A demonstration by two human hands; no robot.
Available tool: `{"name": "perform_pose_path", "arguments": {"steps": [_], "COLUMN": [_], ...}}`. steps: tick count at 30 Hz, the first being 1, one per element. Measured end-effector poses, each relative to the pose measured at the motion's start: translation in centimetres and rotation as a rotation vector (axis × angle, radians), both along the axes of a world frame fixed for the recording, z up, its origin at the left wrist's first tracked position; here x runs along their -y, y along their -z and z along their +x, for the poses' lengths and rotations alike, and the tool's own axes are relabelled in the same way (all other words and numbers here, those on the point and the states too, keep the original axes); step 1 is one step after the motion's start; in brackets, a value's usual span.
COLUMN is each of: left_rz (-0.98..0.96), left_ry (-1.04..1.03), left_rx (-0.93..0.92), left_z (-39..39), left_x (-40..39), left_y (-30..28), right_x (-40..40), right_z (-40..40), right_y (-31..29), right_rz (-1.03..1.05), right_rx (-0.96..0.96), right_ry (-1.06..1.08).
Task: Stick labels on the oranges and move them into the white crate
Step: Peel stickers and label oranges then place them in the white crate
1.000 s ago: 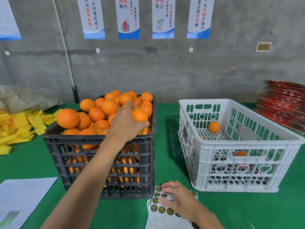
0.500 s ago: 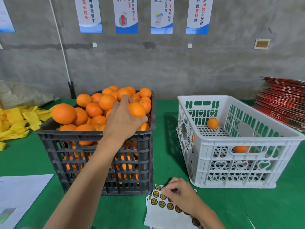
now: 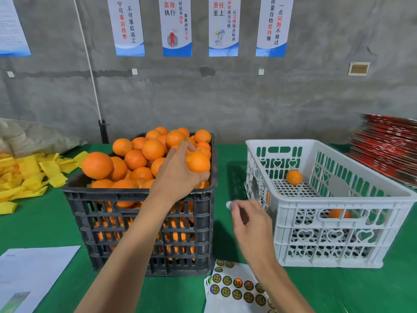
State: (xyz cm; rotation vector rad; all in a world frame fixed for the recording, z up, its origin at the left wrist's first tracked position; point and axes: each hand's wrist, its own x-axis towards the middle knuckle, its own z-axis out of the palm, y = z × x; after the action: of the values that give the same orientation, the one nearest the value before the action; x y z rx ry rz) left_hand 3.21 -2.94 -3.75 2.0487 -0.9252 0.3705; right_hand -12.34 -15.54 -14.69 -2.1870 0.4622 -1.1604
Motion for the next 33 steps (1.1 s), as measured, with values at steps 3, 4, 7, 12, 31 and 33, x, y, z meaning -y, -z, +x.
{"name": "perform_pose_path", "arguments": {"steps": [3, 4, 7, 12, 31, 33], "left_rz": [0.005, 0.006, -0.011, -0.076, 0.641, 0.709], "left_ry": [0.02, 0.03, 0.072, 0.1, -0.138, -0.174], "left_rx": [-0.003, 0.002, 0.026, 0.083, -0.056, -0.033], "left_z": [-0.1, -0.1, -0.3, 0.0, 7.5, 7.8], "left_x": [-0.1, -0.1, -0.2, -0.2, 3.4, 3.8], "left_y": [-0.1, -0.2, -0.2, 0.1, -2.2, -2.9], "right_x": [-0.4, -0.5, -1.3, -1.3, 10.7, 10.8], "right_z": [2.3, 3.2, 5.3, 5.8, -1.8, -1.7], "right_y": [-6.1, -7.6, -9.7, -9.6, -7.8, -7.7], "right_rz": [-0.101, -0.135, -0.19, -0.174, -0.116, -0.113], "right_rx": [0.194, 0.191, 0.113, 0.153, -0.158, -0.164], "right_ry": [0.098, 0.12, 0.115, -0.071, 0.296, 0.234]}}
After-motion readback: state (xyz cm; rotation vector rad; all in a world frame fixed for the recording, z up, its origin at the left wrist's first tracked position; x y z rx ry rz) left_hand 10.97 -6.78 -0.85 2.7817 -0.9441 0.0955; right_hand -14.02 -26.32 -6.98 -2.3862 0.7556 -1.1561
